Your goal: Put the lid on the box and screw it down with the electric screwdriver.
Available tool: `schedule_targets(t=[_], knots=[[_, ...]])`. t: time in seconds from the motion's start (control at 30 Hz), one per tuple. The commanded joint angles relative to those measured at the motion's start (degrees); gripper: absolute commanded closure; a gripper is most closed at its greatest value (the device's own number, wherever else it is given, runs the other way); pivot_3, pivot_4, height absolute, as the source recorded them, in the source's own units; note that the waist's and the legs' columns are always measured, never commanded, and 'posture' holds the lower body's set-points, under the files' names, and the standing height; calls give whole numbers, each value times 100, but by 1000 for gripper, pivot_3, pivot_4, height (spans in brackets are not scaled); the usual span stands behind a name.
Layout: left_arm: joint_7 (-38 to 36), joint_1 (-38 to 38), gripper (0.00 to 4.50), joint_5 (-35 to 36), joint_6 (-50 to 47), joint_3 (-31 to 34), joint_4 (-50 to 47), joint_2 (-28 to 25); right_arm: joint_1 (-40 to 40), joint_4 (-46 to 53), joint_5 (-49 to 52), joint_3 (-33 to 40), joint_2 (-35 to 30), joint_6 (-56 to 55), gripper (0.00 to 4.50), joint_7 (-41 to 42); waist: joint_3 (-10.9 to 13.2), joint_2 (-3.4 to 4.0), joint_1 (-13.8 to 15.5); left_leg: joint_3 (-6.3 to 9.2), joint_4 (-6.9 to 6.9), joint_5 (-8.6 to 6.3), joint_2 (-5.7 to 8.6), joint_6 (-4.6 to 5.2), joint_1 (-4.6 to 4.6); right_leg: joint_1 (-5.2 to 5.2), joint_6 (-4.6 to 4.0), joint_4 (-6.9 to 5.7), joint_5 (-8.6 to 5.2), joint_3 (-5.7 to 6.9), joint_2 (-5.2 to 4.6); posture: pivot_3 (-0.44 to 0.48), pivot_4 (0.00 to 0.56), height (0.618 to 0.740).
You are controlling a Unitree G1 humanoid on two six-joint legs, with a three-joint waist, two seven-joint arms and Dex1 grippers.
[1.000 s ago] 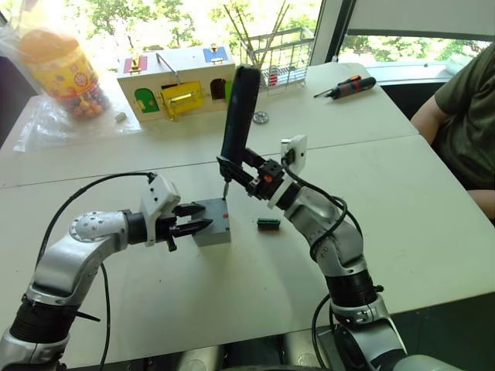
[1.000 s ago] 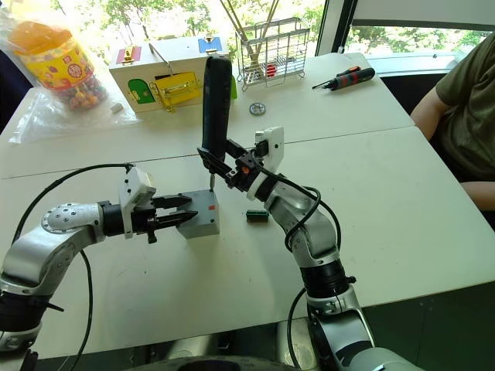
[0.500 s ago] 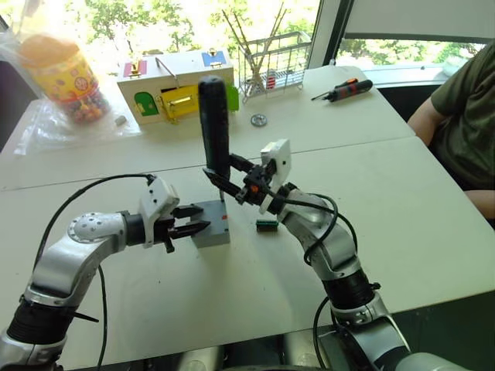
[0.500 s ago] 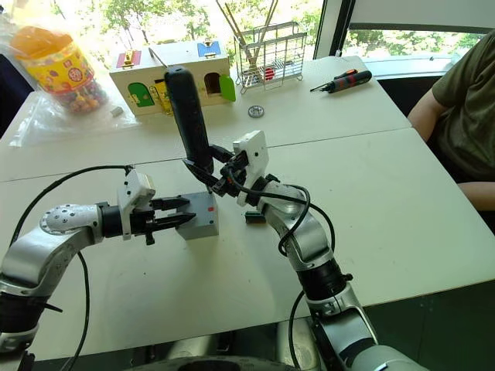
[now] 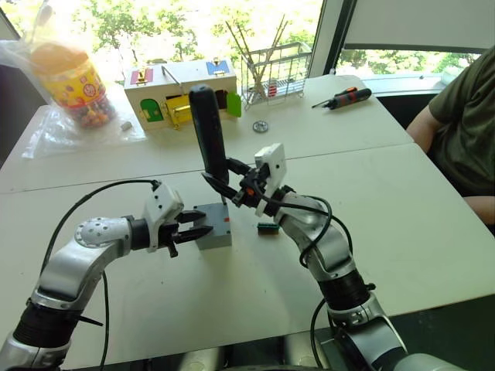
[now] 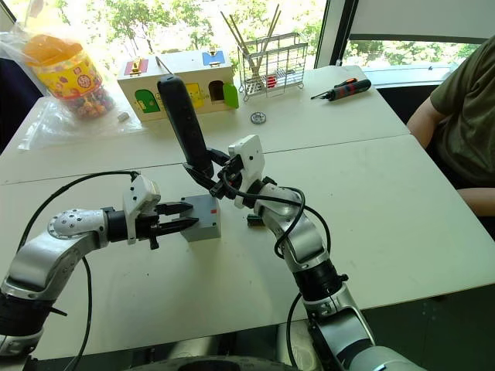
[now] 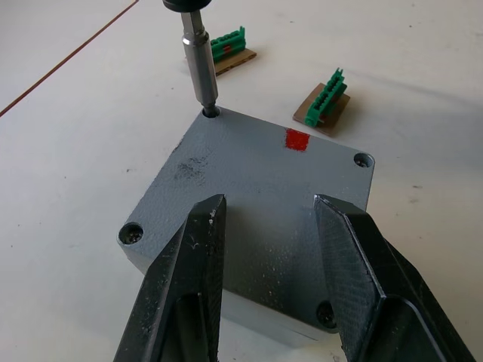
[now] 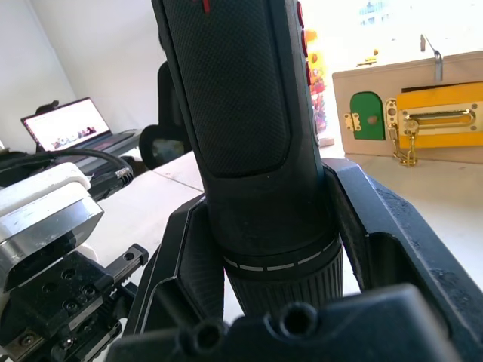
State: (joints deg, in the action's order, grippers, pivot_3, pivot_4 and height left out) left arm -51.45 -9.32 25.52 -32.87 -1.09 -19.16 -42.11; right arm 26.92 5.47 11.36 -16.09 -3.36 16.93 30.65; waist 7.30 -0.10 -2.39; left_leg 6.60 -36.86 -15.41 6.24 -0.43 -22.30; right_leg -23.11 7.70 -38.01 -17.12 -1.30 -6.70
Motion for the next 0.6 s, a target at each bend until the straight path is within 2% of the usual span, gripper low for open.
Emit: schedule_targets(t=[0.03,0.6], knots=[[3,46,2666,-71,-19,-91,38,7,-264,-385,40,-92,1,264,2754,81,-1,0,3,0,0,0,0,0,0,0,0,0,0,0,0,0,150,740],[-55,-106,2666,-162,66,-231,164,36,-419,-597,-54,-141,4,123,2754,69,-28,13,4,1,1,-3,0,2,1,1,0,3,0,0,0,0,150,740]])
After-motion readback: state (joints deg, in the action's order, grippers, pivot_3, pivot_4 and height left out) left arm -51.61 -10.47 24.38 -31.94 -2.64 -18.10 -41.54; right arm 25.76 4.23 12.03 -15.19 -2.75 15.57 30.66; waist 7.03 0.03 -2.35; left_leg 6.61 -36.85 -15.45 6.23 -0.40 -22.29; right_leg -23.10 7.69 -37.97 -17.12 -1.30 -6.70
